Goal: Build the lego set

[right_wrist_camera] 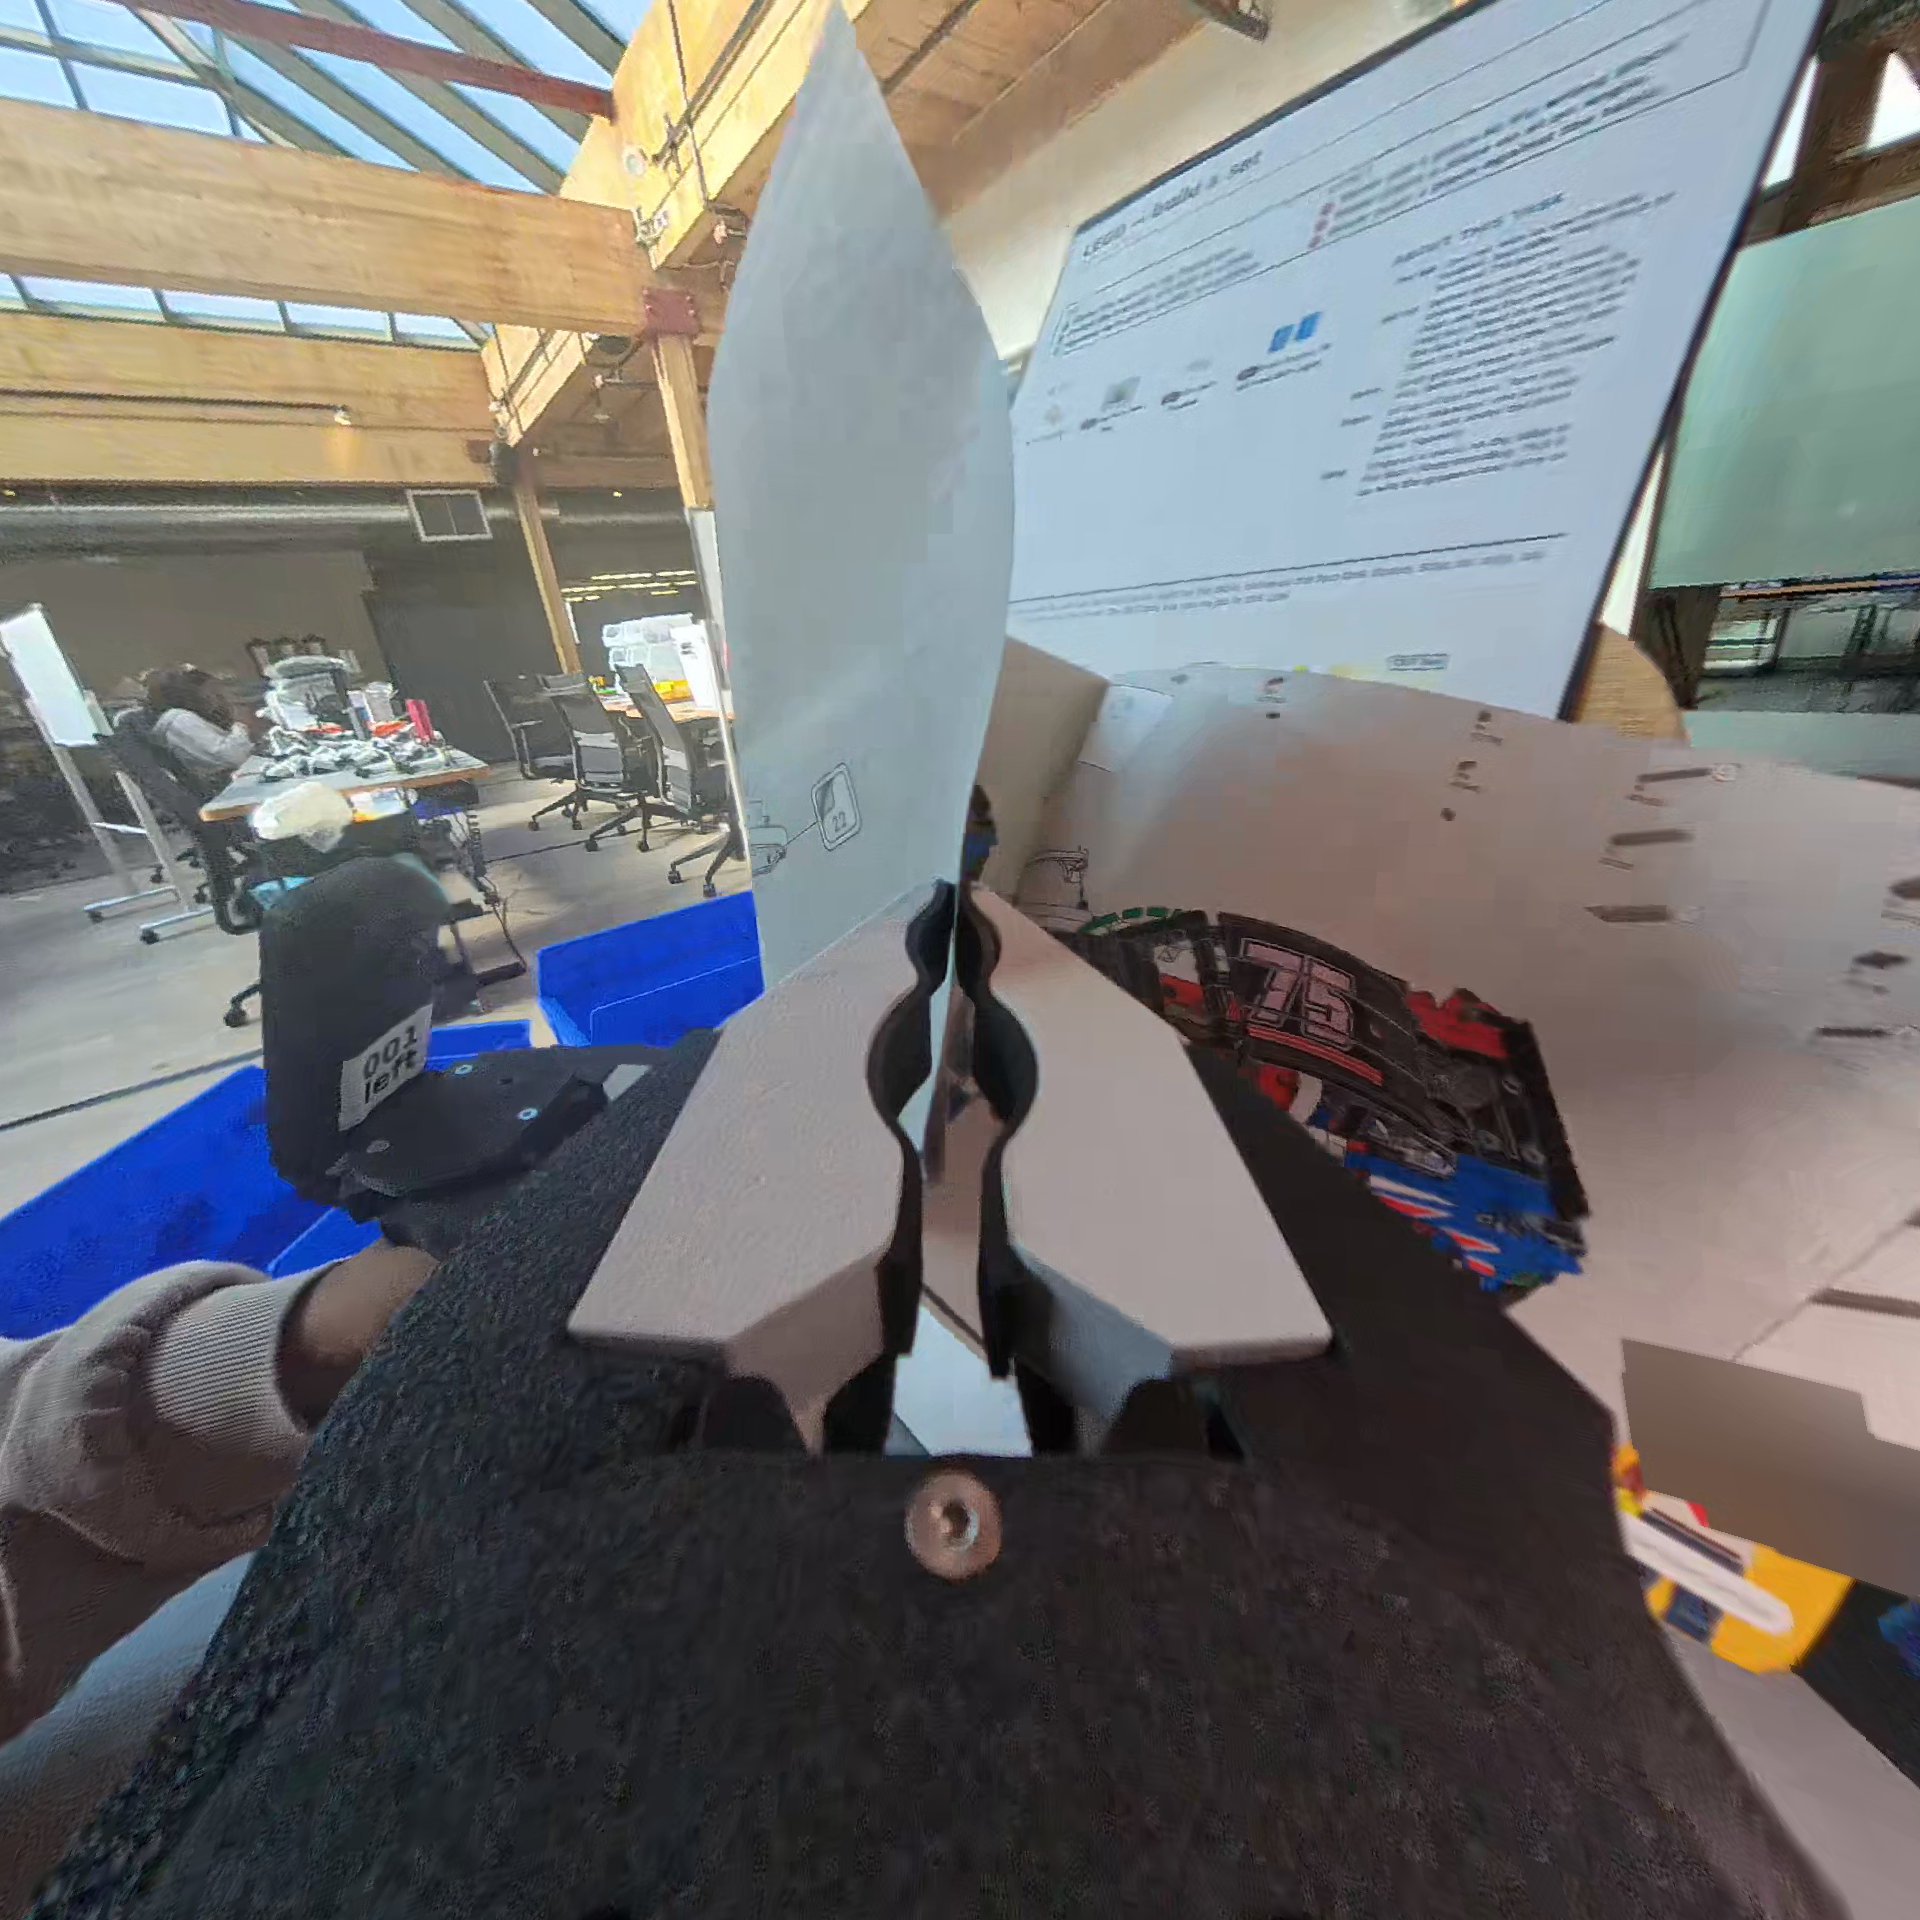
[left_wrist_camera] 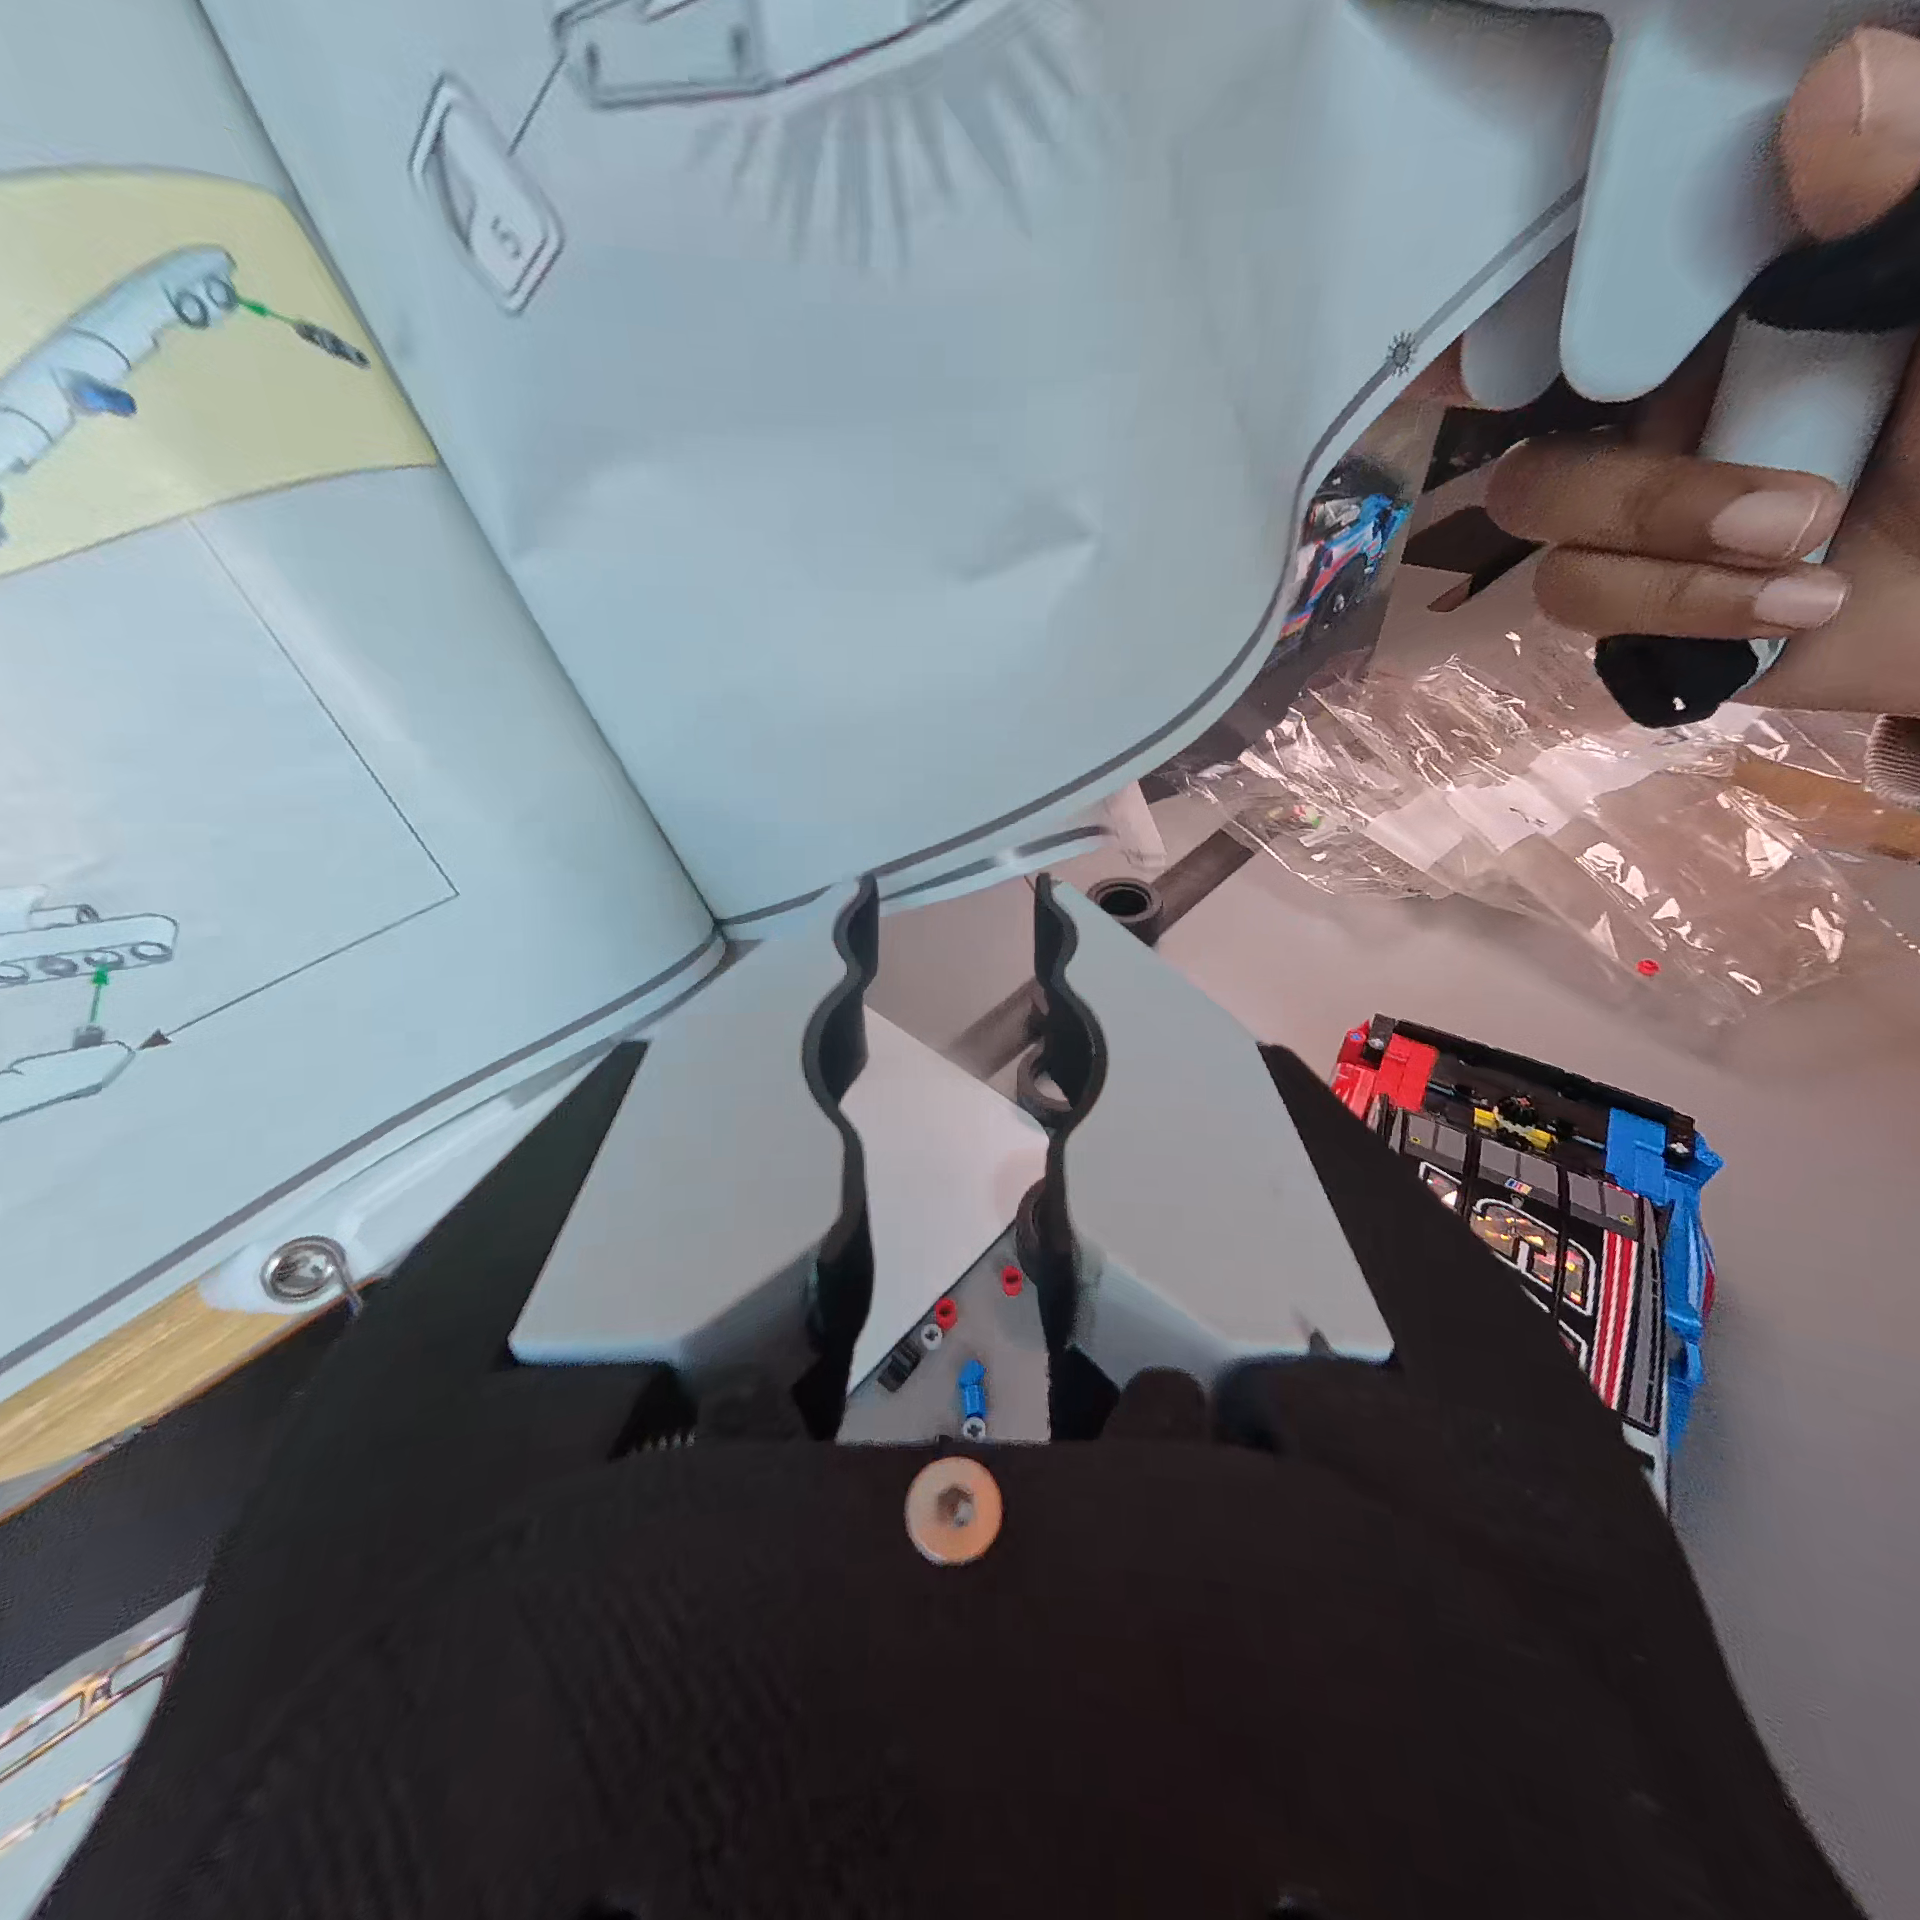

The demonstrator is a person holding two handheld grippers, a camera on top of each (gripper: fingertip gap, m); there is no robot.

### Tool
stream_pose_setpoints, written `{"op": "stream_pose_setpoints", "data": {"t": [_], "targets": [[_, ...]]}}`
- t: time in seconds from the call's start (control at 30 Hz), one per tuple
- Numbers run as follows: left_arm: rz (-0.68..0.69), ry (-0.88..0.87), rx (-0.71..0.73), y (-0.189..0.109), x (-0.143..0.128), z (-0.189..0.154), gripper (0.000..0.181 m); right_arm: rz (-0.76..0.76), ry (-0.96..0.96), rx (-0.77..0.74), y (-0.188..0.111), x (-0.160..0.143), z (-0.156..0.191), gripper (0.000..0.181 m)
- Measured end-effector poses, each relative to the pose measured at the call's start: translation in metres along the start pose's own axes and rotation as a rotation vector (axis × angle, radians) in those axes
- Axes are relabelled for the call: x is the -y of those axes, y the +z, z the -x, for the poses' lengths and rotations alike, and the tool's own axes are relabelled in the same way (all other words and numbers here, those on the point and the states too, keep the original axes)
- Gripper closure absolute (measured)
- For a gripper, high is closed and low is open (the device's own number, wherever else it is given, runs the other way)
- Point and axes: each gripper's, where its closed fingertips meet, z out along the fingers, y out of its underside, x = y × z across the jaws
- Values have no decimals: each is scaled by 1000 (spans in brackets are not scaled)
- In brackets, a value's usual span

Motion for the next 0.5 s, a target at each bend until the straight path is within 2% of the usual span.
{"op": "stream_pose_setpoints", "data": {"t": [0.03,0.17,0.23,0.27,0.37,0.43,0.5], "targets": [[-39,31,32,-5,6,0,146,8,0,31,8,-1,11,181],[-138,145,240,-25,28,16,113,53,10,138,45,-12,48,181],[-150,134,318,-32,32,30,107,71,14,177,65,-20,64,181],[-160,117,358,-35,33,39,111,80,22,200,74,-24,73,181],[-222,-21,449,-51,31,72,149,121,13,274,94,-37,99,177],[-266,-175,439,-62,25,90,166,138,-24,308,98,-45,113,152],[-316,-330,410,-72,16,109,175,158,-45,318,97,-55,118,134]]}}
